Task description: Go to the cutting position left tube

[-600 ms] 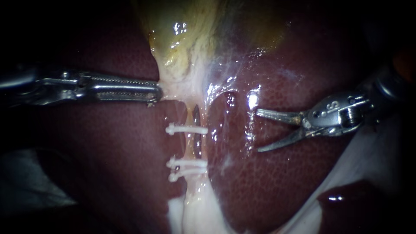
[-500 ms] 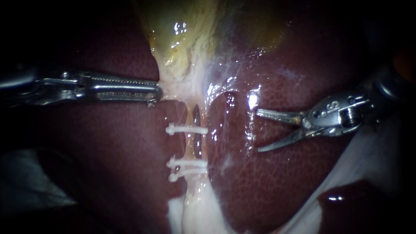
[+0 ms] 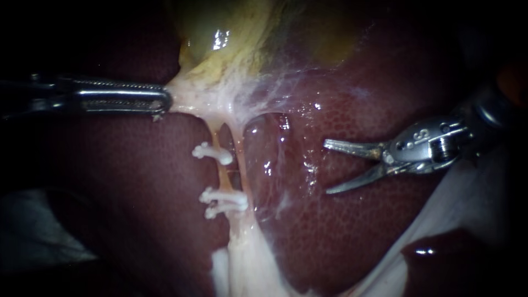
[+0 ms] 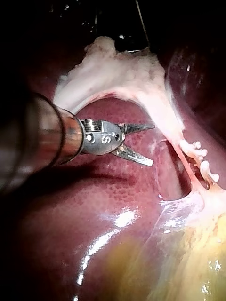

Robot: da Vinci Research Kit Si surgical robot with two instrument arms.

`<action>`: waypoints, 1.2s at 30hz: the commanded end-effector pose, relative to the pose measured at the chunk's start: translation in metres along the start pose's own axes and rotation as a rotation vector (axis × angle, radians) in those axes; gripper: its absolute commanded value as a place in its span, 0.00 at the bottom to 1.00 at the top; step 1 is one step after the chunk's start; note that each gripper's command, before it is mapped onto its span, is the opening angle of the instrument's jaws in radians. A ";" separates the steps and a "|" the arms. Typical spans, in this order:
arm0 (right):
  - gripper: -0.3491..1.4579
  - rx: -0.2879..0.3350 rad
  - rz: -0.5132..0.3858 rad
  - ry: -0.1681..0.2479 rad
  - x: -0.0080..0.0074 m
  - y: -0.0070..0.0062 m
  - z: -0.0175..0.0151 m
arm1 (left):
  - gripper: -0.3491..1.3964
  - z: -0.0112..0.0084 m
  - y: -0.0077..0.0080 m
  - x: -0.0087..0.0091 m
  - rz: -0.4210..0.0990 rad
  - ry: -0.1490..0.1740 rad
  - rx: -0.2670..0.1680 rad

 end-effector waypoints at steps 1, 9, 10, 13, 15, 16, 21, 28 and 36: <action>0.99 0.012 -0.001 0.012 0.0001 -0.0001 0.0005 | 0.00 0.0001 0.0001 0.0000 0.001 0.000 0.001; 0.99 0.100 0.065 0.071 0.0004 -0.0015 0.0059 | 0.00 0.0002 0.0004 0.0000 0.001 0.001 0.004; 0.99 0.105 0.064 0.071 0.0004 -0.0016 0.0065 | 0.00 0.0002 0.0005 0.0000 0.001 0.001 0.004; 0.99 0.126 0.079 0.075 0.0004 -0.0018 0.0085 | 0.00 0.0003 0.0007 0.0001 0.001 0.001 0.005; 0.99 0.137 0.083 0.075 0.0004 -0.0019 0.0097 | 0.00 0.0004 0.0008 0.0001 0.000 0.002 0.006; 0.99 0.141 0.090 0.075 0.0003 -0.0019 0.0102 | 0.00 0.0004 0.0009 0.0001 0.000 0.002 0.006; 0.99 0.153 0.107 0.073 -0.0002 -0.0015 0.0122 | 0.00 0.0004 0.0010 0.0001 0.000 0.002 0.007; 0.99 0.171 0.133 0.070 -0.0013 -0.0004 0.0142 | 0.00 0.0004 0.0010 0.0002 0.000 0.002 0.007; 0.99 0.217 0.147 0.082 -0.0021 0.0007 0.0162 | 0.00 0.0005 0.0010 0.0002 0.000 0.002 0.008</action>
